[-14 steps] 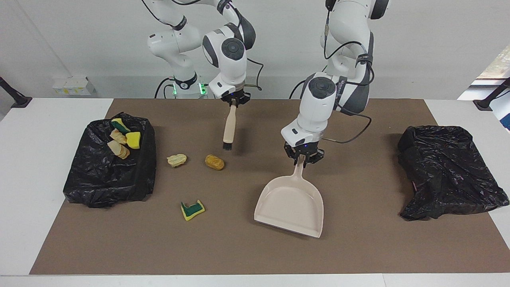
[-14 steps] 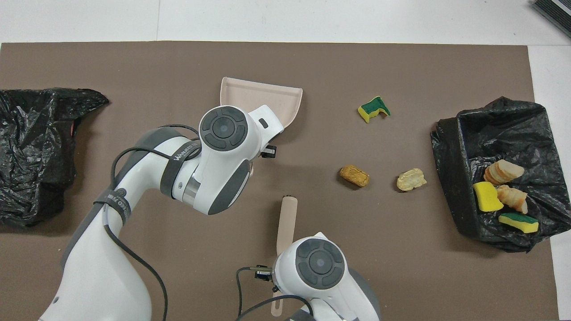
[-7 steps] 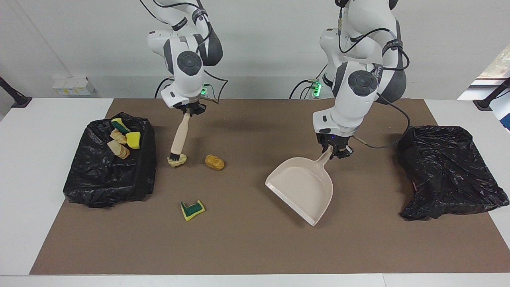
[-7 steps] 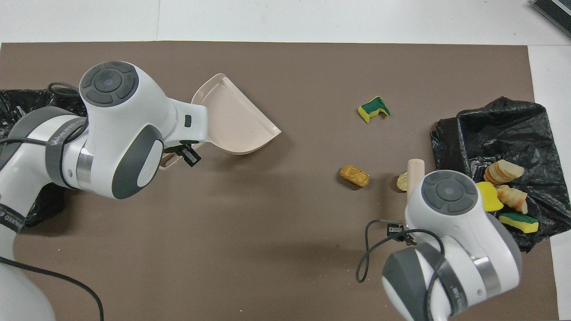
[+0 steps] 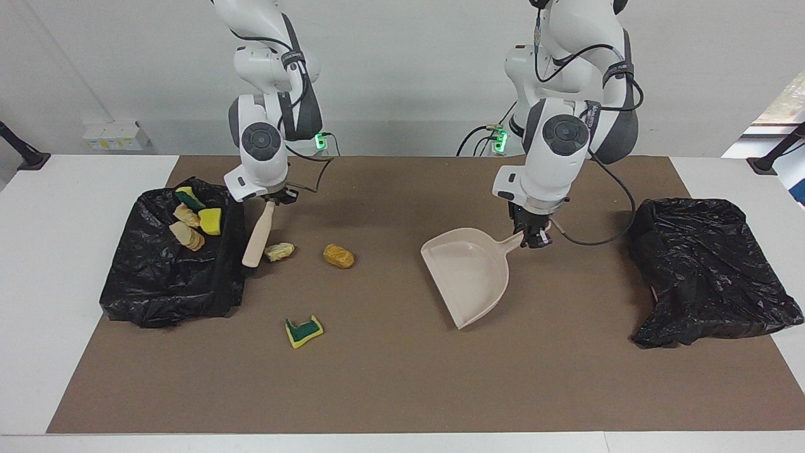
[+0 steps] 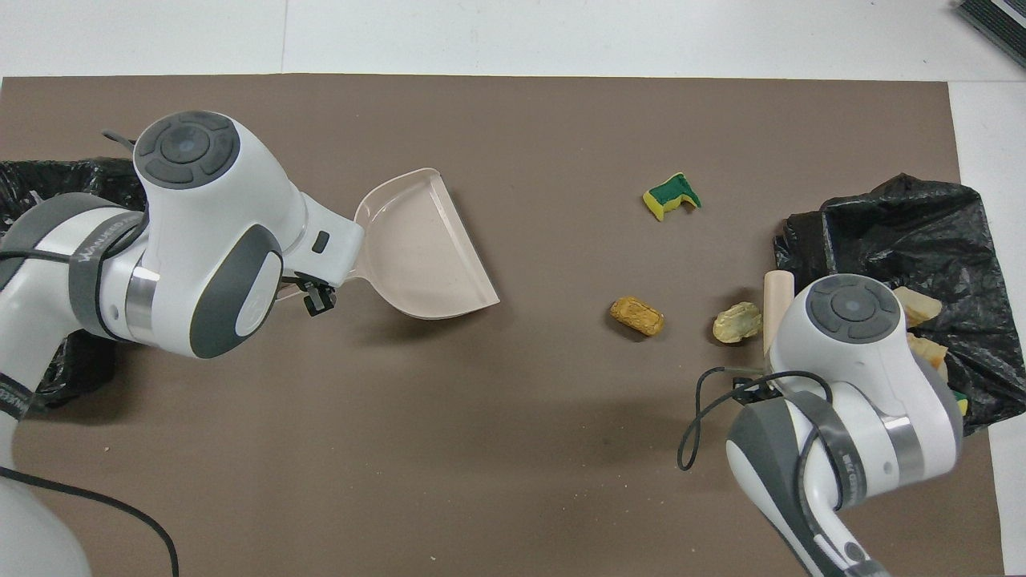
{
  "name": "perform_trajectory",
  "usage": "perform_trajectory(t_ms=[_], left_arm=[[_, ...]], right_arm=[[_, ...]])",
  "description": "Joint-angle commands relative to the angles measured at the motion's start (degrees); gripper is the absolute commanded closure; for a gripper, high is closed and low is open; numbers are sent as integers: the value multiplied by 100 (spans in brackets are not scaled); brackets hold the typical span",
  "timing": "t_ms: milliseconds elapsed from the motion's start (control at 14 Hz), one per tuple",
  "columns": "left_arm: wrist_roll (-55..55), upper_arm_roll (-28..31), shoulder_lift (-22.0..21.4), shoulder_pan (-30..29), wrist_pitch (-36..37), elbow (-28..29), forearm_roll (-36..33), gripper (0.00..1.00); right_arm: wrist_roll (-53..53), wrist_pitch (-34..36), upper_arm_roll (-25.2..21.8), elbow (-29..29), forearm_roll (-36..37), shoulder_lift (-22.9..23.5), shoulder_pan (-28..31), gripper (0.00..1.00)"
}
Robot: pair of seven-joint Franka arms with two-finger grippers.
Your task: Sweep and dump trash in bin
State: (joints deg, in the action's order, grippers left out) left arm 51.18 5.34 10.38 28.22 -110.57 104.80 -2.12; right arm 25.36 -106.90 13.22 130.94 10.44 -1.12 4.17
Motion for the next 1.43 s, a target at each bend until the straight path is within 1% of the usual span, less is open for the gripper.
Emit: perform_trajectory(t_ms=[0,143,358,502,717,932,1003,1147,1219,1362], left_arm=[[50,37,-659,349,-701,1057,-166,100],[24,37,-669,578,-1052,1340,-166,100],[-46,11,-660,824,-1308,1516,-157,100],[-213,11,-660,992,-1458,1648,-157,100],[-231,11,-634,1159,-1581,1736,-157,100],[-538,-7,-660,1186,-1616,1789,-148,100],[-556,-7,-651,1177,-1669,1789,-140,100],[-591,-7,-634,1168,-1818,1798,-131,100],[-591,-7,-634,1168,-1828,1798,-122,100],[-591,-7,-634,1133,-1828,1807,-113,100]], right_arm=[[-84,-111,128,-59,64,251,-20,100],[47,-112,129,-356,-146,602,-546,100],[74,-164,129,-937,-840,1042,-837,100],[74,-147,129,-1315,-1183,1245,-1258,100],[74,-418,129,-1448,-1667,1281,-1742,100],[65,-630,137,-1439,-2246,1255,-2137,100],[57,-683,137,-1457,-2318,1255,-2200,100],[13,-648,137,-1771,-2319,1324,-2341,100],[-5,-578,137,-1921,-2267,1360,-2324,100],[-180,-508,129,-1984,-2205,1395,-2228,100]])
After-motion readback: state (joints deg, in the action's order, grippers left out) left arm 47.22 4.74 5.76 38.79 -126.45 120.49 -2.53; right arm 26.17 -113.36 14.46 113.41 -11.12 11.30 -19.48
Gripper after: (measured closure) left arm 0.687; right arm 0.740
